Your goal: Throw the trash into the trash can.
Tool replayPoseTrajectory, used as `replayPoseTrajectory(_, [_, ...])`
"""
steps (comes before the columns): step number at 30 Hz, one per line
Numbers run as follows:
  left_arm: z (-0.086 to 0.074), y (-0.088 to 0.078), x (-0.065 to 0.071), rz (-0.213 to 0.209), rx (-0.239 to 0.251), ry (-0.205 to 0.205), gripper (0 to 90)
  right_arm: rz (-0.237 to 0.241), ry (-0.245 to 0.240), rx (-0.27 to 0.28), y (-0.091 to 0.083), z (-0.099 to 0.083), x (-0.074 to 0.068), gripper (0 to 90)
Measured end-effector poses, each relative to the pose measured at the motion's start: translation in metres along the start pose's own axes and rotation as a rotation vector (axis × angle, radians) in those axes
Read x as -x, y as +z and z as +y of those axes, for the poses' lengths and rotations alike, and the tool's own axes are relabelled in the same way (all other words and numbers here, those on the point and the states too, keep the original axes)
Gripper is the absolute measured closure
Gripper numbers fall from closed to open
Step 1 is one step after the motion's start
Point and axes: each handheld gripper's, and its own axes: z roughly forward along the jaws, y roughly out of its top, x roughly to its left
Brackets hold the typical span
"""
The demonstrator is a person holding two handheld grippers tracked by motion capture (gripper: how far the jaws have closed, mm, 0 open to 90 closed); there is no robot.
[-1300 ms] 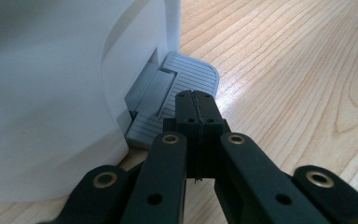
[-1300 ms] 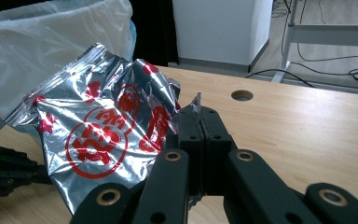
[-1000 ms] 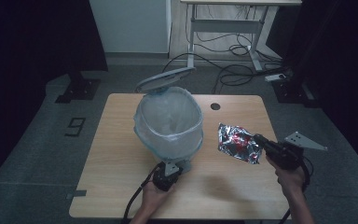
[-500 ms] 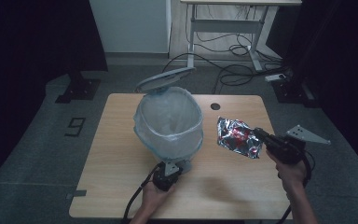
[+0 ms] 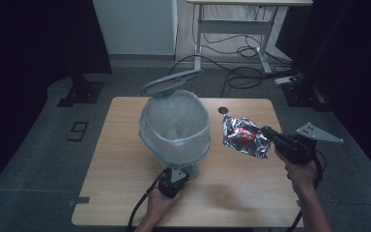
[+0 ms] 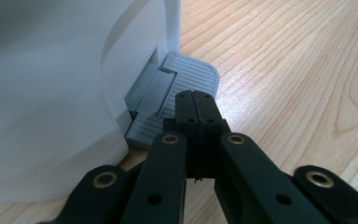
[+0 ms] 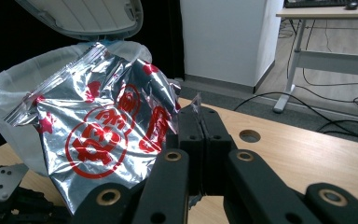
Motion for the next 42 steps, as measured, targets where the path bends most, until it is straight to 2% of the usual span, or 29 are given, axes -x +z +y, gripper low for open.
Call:
replayPoseTrajectory(14, [0.0, 0.0, -0.001, -0.001, -0.005, 0.005, 90.0, 0.011, -0.026, 0.012, 0.009, 0.026, -0.009, 88.5])
replayPoseTrajectory(42, [0.0, 0.0, 0.0, 0.002, -0.006, 0.01, 90.0, 0.025, -0.048, 0.002, 0.037, 0.053, -0.025, 88.4])
